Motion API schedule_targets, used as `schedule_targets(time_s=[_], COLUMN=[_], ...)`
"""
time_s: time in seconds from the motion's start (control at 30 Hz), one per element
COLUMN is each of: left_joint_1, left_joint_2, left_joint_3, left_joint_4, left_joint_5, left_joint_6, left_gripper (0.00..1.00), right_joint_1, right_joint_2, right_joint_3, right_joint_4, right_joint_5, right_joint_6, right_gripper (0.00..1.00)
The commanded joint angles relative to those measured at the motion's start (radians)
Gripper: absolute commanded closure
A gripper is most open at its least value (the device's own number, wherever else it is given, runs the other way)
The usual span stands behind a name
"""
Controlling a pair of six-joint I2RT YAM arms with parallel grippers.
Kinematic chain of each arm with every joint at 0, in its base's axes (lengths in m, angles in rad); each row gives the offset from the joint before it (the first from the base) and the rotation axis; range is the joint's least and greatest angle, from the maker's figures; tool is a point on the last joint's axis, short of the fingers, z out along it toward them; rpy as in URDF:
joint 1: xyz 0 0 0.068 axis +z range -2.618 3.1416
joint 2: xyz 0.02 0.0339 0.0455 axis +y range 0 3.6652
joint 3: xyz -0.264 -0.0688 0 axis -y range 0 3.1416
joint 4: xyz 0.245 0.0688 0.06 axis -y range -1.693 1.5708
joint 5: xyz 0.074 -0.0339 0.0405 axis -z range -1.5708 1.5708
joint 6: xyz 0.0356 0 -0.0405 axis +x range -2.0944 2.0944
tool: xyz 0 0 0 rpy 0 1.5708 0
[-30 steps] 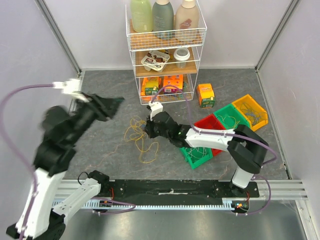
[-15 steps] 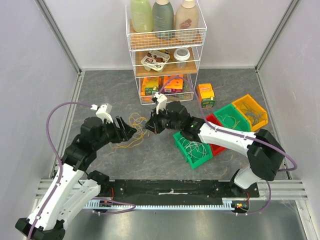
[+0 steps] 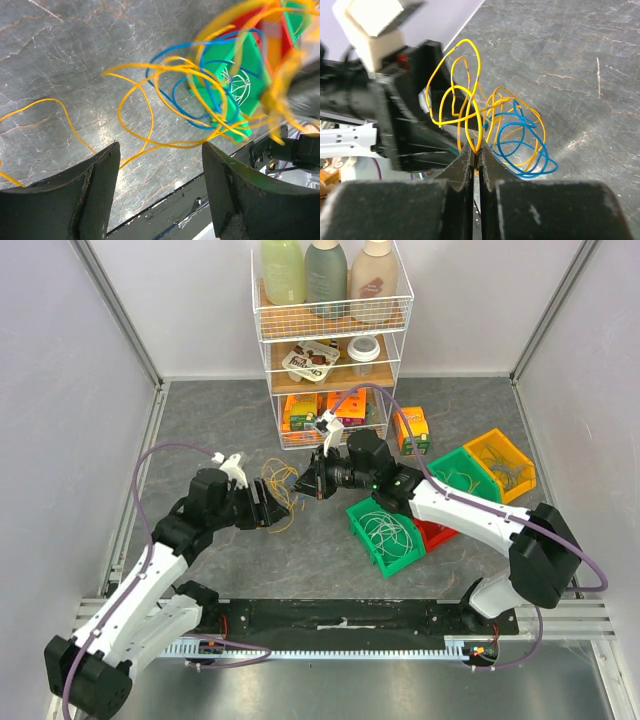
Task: Untangle the cables
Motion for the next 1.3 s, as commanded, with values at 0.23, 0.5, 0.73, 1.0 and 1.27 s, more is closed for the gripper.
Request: schedule_targets(time_s=[0.23, 0.5, 0.73, 1.0, 1.27], left_joint_1=[-0.003, -0.009, -0.009, -0.007, -0.009], left_joint_2=[0.148, 0.116, -0.054, -0.218, -0.073], left_joint_3=[-0.048, -0.096, 0.048, 0.315, 0.47], left_joint_4=[0.162, 0.273, 0.138, 0.0, -0.091], left_joint_5=[0.221, 0.325, 0.35, 0.287, 0.2], left_joint_6=[-0.033, -0.073, 0.01, 0.074, 0.082], left_gripper=[0.47, 0.76, 0.98, 0.98, 0.98], right_joint_1=[-0.035, -0.049, -0.059, -0.049, 0.036], right_joint_2=[-0.044, -0.014, -0.006, 0.091, -0.067], right_joint_3=[0.054, 0.065, 0.062, -0.013, -0.116], right_joint_4=[0.032, 0.073, -0.087, -0.154, -0.031], right_joint_5=[-0.07, -0.106, 0.15, 0.285, 0.195], right_joint_6=[0.06, 0.1, 0.025, -0.021, -0.188], right_gripper=[1.0, 1.0, 0.81, 0.44, 0.16])
